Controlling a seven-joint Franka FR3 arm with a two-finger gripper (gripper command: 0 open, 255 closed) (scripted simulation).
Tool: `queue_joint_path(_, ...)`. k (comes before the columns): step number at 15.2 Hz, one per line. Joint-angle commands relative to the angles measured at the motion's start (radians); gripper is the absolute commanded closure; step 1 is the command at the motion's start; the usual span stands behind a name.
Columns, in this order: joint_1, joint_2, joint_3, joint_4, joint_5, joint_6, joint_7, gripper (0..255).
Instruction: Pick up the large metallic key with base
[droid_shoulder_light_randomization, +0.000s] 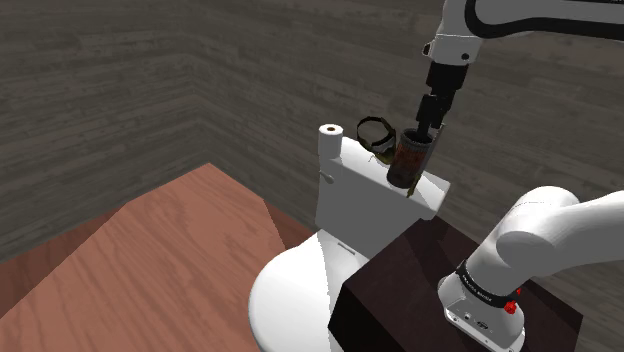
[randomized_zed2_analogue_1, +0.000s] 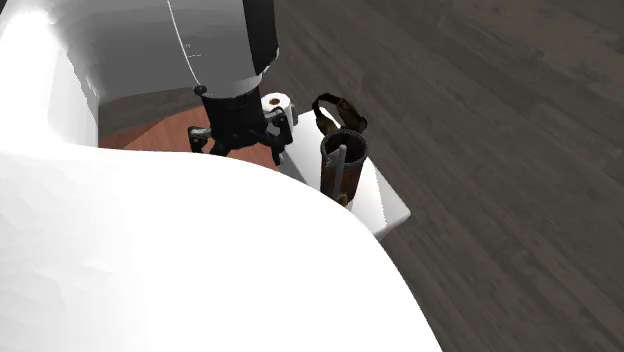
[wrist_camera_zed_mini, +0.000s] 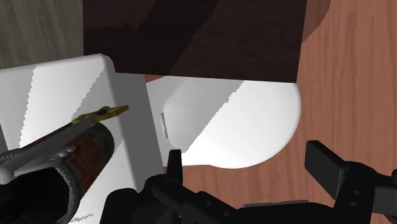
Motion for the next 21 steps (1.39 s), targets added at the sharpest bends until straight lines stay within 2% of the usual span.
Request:
queue_joint_path(1, 0.0, 0.0, 0.0, 0.0, 0.0, 0.0, 0.0, 0)
queue_joint_path(14, -0.131, 0.09, -0.237, 0.017, -0.184, 0.215, -0.189, 0)
queue_joint_path(21, -0.138, 0.09, -0.252, -0.063, -0.196, 0.299, -0.19, 0)
